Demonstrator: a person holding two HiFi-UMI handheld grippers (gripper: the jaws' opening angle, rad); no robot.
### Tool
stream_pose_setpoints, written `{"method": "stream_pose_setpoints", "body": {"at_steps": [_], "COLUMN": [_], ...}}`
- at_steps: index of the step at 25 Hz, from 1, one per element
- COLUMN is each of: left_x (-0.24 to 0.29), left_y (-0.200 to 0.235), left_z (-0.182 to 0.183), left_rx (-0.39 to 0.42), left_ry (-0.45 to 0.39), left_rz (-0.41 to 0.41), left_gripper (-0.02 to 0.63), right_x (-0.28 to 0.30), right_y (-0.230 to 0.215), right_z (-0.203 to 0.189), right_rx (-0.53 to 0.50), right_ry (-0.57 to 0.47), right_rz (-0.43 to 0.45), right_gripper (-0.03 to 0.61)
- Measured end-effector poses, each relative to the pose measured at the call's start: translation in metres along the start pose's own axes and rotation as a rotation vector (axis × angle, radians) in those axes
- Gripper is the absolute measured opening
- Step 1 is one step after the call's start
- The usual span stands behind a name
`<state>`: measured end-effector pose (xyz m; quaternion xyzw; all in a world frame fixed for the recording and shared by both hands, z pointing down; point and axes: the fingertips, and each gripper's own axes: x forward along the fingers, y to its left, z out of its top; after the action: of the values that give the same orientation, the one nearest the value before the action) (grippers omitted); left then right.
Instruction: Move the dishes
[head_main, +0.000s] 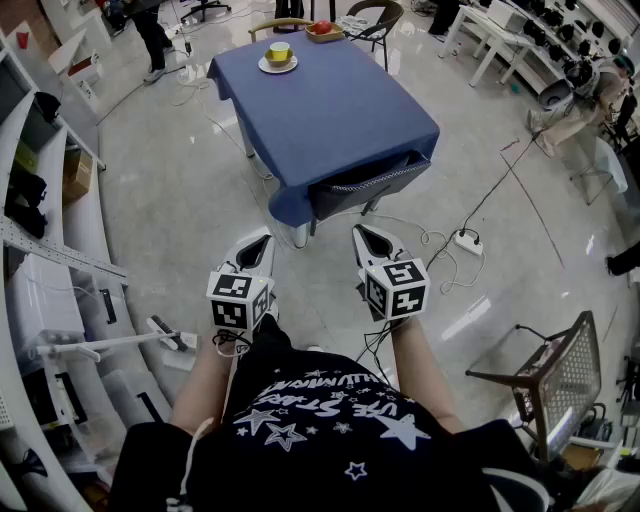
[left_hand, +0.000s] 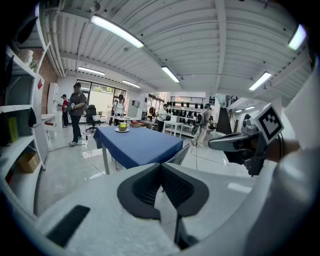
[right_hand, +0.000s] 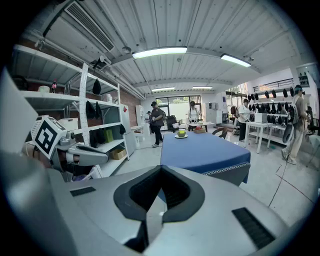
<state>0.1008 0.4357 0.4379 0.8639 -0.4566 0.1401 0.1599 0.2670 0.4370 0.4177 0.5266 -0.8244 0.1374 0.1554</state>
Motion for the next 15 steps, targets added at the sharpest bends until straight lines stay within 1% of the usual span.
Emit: {"method": "stream_pose_setpoints", "body": {"at_steps": [4,9,12,15], "left_x": [0.0,0.003,0.01,0.02], "left_y": [0.004,0.013,0.027,0.05], "left_z": [-0.001,-0.005,-0.004,0.004], "left_rx": [-0.012,-0.032,-0.049,-0.056], "left_ry": [0.003,0.016,0.013,0.002], "left_rz": [0.008,-0.003,-0.008,-0.016], "left_gripper": [0.02,0.02,0.02,0.02], "right_x": [0.002,0.009,0.02,0.041], "right_y": [0.0,0.002,0.001,0.001], "right_z": [-0.005,-0.006,0.001,0.015], "right_rx": [0.011,0.02,0.018,0.046], "right_ry": [0.008,0.018,0.012,-0.016], "right_rz": [0.002,0.001,-0.006,-0.004], "right_gripper": [0.003,0.003,0.003,0.003]}}
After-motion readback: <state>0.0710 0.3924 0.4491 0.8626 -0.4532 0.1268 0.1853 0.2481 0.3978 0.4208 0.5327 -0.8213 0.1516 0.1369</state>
